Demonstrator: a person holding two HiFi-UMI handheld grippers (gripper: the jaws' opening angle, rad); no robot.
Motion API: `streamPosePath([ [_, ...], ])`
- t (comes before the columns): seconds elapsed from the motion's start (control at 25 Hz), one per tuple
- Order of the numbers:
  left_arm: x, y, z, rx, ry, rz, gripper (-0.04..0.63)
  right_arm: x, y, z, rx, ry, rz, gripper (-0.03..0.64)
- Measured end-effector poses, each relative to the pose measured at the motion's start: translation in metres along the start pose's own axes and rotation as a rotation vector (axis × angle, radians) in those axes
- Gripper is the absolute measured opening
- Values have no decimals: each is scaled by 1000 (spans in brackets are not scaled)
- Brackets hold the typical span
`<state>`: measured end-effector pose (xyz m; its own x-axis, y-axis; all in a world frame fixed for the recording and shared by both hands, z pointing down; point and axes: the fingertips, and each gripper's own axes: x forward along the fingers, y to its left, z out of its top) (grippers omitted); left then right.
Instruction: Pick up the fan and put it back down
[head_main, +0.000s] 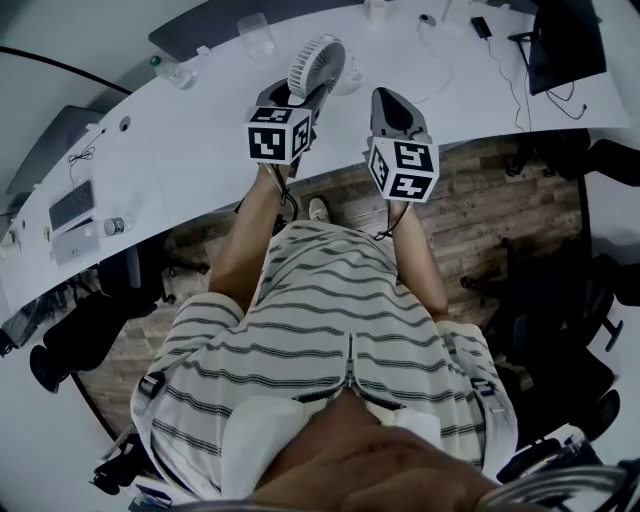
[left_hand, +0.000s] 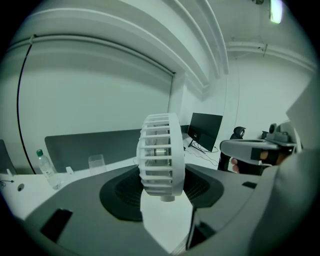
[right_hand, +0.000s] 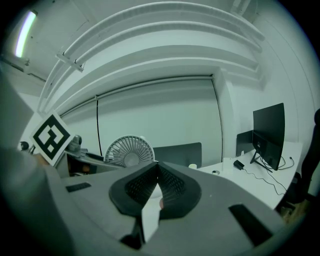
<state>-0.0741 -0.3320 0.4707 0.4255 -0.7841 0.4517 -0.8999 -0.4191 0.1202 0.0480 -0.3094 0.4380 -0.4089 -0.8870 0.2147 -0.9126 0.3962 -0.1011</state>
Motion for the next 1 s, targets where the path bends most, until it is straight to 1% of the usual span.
streamPosePath([
  [0.16,-9,-8,8,-6,-48,25,227,0,-1,-1,1,1,5,11],
  [0.28,-14,-13,10,-18,-73,25,229,1,1,0,2,-1,12,12],
  [0.6,-29,-22,14,-37,-128,60,229,4,5,-1,-1,4,31,12],
  [1.0,-41,-23,22,-32,-189,114,227,7,9,2,-3,-2,44,12],
])
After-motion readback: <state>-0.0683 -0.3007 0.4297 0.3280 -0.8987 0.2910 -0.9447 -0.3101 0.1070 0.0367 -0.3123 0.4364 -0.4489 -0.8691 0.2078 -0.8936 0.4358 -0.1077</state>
